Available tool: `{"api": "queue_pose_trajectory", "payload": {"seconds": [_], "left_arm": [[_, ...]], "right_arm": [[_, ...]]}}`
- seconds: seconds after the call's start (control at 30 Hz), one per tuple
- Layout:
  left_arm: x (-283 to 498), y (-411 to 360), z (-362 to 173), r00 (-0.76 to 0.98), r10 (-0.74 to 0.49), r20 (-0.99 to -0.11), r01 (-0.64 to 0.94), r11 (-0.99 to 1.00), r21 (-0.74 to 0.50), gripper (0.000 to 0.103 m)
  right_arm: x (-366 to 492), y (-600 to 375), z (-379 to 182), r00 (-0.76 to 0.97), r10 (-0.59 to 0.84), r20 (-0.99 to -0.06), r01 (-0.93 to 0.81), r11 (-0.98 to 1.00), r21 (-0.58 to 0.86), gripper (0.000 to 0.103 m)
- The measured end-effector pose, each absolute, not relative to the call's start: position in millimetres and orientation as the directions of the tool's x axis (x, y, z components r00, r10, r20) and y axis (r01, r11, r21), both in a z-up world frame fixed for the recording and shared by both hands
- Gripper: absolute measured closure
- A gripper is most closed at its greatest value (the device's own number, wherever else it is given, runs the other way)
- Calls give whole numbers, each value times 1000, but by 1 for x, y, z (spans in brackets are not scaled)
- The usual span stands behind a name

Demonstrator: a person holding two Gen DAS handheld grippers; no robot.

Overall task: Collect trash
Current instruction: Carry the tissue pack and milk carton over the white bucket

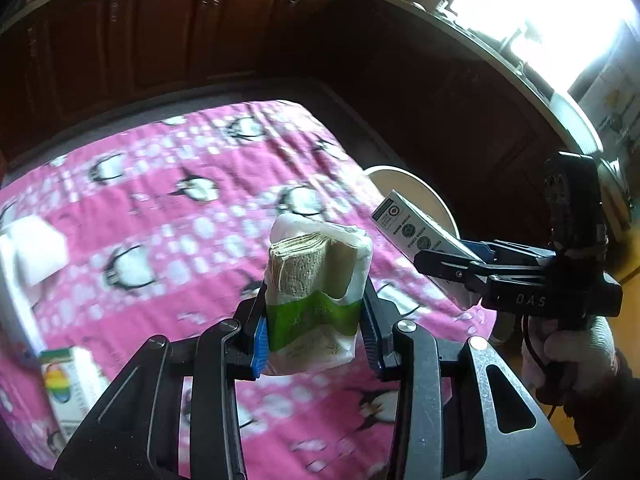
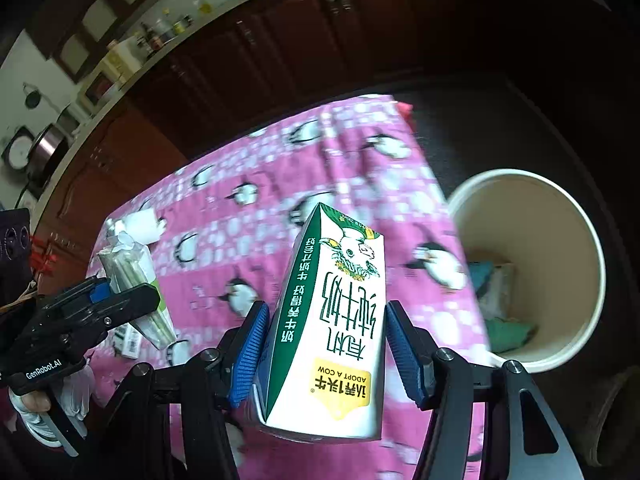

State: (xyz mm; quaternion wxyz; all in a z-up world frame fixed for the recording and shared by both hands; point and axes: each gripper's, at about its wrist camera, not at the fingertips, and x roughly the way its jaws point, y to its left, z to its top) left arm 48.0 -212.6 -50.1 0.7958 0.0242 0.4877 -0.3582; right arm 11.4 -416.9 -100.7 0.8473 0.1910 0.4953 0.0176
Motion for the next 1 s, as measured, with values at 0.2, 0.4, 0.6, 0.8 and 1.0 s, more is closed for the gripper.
{"api": "queue_pose_trajectory", "payload": {"seconds": [0.2,0.4,0.6,0.8,1.0], "left_arm": [[52,-256,-59,219,-555,-802,624,712,-323,67],[57,-295,-65,175,-570,-803,645,683,-344,67],[59,-328,-75,138,-570,-810,657,664,-356,67],[66,-355,-87,111,-562,-820,657,660,-363,67],[73,-382,-100,87,-551,-830,652,661,-371,67]], "right_arm": [[-4,-461,-100,533,178,-827,239,906,349,46],[-19,-511,-108,531,118,-839,344,875,340,46],[-27,-549,-133,495,82,-865,439,836,330,46],[-25,-568,-157,470,92,-878,484,805,343,46],[-25,-579,-174,452,103,-886,510,786,351,47]]}}
